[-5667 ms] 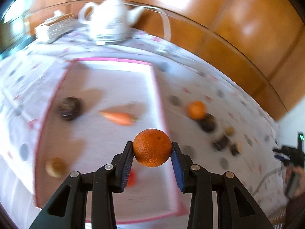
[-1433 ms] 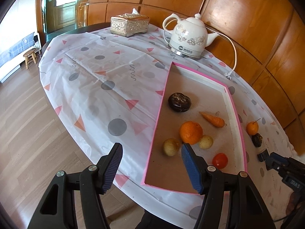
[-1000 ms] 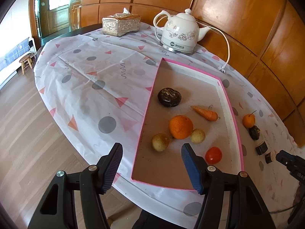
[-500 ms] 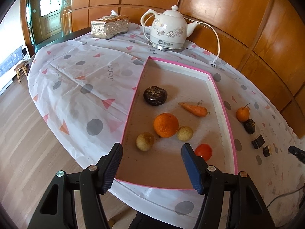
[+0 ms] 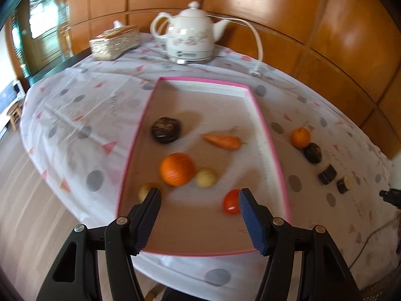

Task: Organize fruits
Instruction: 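Move the open right gripper back away from the tray, then reach the left gripper to the second orange and grasp it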

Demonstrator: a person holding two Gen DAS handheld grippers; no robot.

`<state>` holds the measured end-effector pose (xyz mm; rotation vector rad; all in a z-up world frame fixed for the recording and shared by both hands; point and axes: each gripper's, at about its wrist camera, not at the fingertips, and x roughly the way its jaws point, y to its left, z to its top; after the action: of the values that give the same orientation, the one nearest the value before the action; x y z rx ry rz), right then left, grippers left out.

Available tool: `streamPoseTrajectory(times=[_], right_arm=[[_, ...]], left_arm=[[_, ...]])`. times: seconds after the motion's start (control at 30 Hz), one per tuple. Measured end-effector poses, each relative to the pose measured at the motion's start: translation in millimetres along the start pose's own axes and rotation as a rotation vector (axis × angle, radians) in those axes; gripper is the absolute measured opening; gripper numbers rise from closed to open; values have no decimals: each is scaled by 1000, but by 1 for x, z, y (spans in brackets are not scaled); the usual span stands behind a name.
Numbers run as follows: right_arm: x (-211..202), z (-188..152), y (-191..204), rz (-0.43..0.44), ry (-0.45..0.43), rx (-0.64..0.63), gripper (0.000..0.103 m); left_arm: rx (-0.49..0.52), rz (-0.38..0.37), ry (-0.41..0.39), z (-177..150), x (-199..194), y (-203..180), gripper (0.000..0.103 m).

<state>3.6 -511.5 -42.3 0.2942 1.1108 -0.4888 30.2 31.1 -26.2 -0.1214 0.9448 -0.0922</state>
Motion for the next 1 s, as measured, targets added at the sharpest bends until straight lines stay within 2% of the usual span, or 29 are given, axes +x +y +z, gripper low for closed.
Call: streamPoseTrajectory(times=[0.17,0.27,0.53,0.73,1.0], right_arm=[[-5,6,-33,-19,-23,152,36],[-4,6,-44,6,-22,215,36],[-1,14,-40,39,-16,210,36],[-5,12,-38,63,-17,209,36],[-9,18,-40,64,-28,212,36]], left_arm=[[81,-92,19,13,7,-36,65],[141,-134,24,22,12,-62,65],[182,-240,84,46,40,-115,65],[175,-263,120,62,66,-140,63],[163,-234,137,81,102,-159,59]])
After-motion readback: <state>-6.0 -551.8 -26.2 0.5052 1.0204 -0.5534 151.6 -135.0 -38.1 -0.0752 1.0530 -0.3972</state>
